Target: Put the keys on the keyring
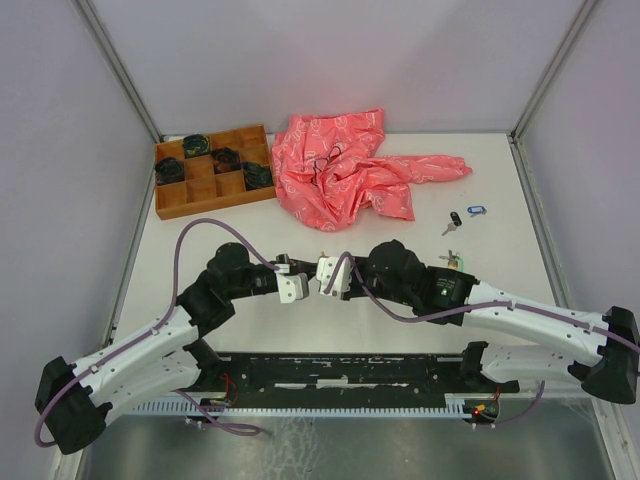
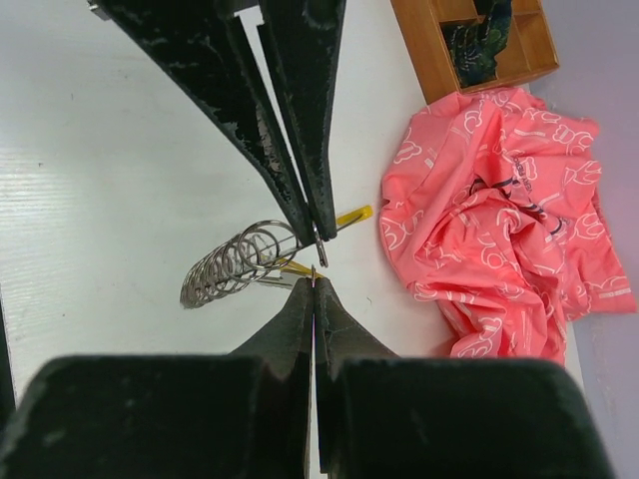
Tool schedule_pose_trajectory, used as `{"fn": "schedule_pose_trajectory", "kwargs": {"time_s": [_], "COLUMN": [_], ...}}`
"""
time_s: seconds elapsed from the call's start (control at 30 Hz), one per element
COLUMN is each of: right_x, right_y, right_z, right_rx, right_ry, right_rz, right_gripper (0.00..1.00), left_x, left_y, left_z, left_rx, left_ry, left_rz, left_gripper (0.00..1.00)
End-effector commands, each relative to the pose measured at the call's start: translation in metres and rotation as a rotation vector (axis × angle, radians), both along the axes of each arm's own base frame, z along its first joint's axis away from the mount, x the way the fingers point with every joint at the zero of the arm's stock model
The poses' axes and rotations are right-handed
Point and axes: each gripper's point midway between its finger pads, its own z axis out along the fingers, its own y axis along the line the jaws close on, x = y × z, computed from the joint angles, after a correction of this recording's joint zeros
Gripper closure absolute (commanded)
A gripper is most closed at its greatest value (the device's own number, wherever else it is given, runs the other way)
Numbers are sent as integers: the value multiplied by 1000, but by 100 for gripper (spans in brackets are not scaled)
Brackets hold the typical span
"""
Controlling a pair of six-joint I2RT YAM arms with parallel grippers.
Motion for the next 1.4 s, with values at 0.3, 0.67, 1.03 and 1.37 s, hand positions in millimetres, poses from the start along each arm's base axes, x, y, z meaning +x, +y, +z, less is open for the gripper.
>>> {"fn": "schedule_pose_trajectory", "kwargs": {"time_s": [0.3,0.67,1.03,1.37], "right_x": [5,5,-2,4], "right_y": [6,4,8,-3], "right_z": [36,37,40,29], "right_rx": [122,121,137,81], "right_ry": [-38,-36,-21,-19], "right_rz": [-23,-29,14,-42], "right_gripper": [99,99,99,99], "left_x": [-5,-4,-2,0], "left_y": [-5,-5,-5,-4], "left_z": [18,17,16,18], "left_rx": [-55,-54,-50,-54], "left_ry": [-17,-15,-7,-15], "left_rz": [-40,-31,-25,-8], "left_gripper": [97,97,97,97]}}
